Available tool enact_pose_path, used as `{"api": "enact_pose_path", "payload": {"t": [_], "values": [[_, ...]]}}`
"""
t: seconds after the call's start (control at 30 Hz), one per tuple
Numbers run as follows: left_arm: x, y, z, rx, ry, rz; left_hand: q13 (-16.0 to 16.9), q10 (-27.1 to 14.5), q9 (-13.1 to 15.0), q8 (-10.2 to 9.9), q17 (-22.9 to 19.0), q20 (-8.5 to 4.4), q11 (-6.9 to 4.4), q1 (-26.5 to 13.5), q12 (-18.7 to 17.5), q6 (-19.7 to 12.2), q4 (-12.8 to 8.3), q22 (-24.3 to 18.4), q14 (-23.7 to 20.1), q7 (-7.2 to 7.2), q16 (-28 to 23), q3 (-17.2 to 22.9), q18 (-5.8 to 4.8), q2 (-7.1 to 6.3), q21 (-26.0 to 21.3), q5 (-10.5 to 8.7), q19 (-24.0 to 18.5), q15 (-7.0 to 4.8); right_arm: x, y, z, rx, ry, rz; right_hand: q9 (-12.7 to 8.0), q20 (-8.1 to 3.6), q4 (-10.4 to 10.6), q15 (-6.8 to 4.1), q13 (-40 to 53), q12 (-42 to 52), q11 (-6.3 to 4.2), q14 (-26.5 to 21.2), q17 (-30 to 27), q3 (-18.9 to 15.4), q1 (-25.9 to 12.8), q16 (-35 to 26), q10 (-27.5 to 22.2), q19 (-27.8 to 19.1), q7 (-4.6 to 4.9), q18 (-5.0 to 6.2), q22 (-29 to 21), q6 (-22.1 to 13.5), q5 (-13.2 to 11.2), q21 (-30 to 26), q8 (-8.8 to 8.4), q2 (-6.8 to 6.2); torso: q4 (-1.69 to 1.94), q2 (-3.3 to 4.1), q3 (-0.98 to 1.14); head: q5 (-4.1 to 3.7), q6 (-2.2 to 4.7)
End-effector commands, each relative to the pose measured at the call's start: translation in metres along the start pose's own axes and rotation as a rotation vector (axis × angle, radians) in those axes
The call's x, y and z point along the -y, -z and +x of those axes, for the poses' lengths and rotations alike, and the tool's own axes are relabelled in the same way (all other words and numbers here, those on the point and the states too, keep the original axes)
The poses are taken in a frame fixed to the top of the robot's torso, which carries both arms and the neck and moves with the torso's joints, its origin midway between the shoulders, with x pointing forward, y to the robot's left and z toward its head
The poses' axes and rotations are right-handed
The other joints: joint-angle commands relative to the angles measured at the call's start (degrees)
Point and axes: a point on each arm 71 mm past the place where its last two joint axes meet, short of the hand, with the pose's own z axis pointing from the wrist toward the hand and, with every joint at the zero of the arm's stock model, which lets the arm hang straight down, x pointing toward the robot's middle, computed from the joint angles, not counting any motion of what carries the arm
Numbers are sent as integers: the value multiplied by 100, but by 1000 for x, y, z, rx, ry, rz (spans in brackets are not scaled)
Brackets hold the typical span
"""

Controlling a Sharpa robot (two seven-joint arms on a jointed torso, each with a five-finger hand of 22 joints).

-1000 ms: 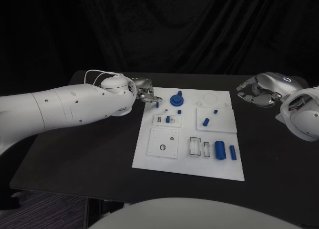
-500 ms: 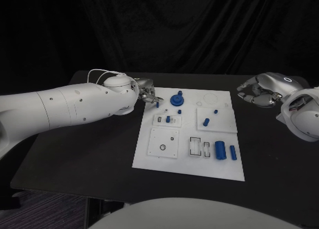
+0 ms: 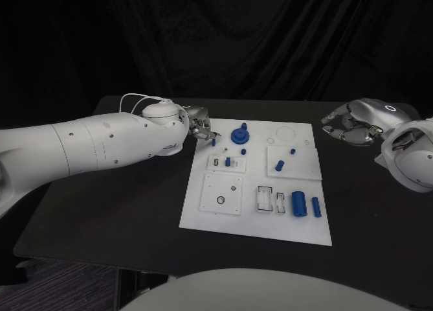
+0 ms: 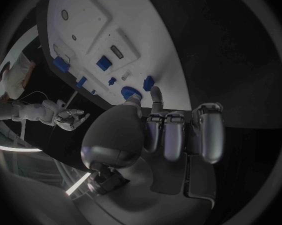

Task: Assemble the parts on the task board

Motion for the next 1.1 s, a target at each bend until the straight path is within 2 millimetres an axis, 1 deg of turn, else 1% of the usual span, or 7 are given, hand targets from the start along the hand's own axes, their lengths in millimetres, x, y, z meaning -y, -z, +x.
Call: {"api": "enact_pose_path", "payload": {"t": [0.03,0.23,0.43,0.53,0.73,0.87,1.1], "values": [[2,0,-2,14,-4,0,1504,599,-1,-22,1509,19,13,60,15,42,-5,1205,606,-3,15,42,-75,16,-25,21,109,10,0,1,1,-6,2,7,-10,35,-11,14,-314,-35,8,297,-6,34,8,-28,-35,134,5,70,1115,-5,21,-25,-31,-40,4,2,-9,6,1],[1,-1,-3,18,-3,-4,1504,599,0,-22,1509,19,13,63,15,42,-4,1200,606,-3,15,44,-72,15,-40,21,101,10,0,1,1,-7,2,7,-10,35,-11,14,-314,-35,8,297,-6,34,8,-28,-35,134,5,70,1115,-5,21,-25,-31,-40,1,-7,1,-5,1],[1,-1,-3,15,-6,-7,1504,599,2,-22,1509,19,13,64,15,42,-3,1196,606,-3,15,45,-68,15,-54,21,94,10,0,1,1,-7,2,7,-10,35,-11,14,-314,-35,8,297,-6,34,8,-28,-35,134,5,70,1115,-5,21,-25,-31,-40,8,-6,-1,-6,1],[1,-2,-3,13,-7,-9,1504,599,2,-22,1509,19,13,65,15,43,-3,1198,606,-3,15,46,-70,15,-47,21,98,10,0,1,1,-8,2,6,-10,35,-11,14,-314,-35,8,297,-6,34,8,-28,-35,134,5,70,1115,-5,21,-25,-31,-40,5,-9,4,-3,1],[0,-3,-3,12,-8,-11,1504,599,8,-17,1509,19,13,69,15,51,0,1191,606,-4,15,53,-65,18,-68,21,87,10,-1,1,1,-8,1,4,-10,35,-11,14,-314,-35,8,297,-6,34,8,-28,-35,134,5,70,1115,-5,21,-25,-31,-40,-3,-12,4,-1,1],[0,-3,-3,11,-9,-12,1504,599,12,-16,1509,19,13,72,15,54,2,1188,606,-4,15,57,-63,21,-77,21,82,10,-1,1,1,-8,1,5,-10,35,-11,14,-314,-35,8,297,-6,34,8,-28,-35,134,5,70,1115,-5,21,-25,-31,-40,6,-12,4,-8,1],[1,-4,-2,4,-12,-9,1504,599,14,-15,1509,19,13,73,15,55,3,1184,606,-4,15,59,-60,22,-90,21,75,10,-1,1,2,-8,1,4,-10,35,-11,14,-314,-35,8,297,-6,34,8,-28,-35,134,5,70,1115,-5,21,-25,-31,-40,1,-10,5,1,1]]}}
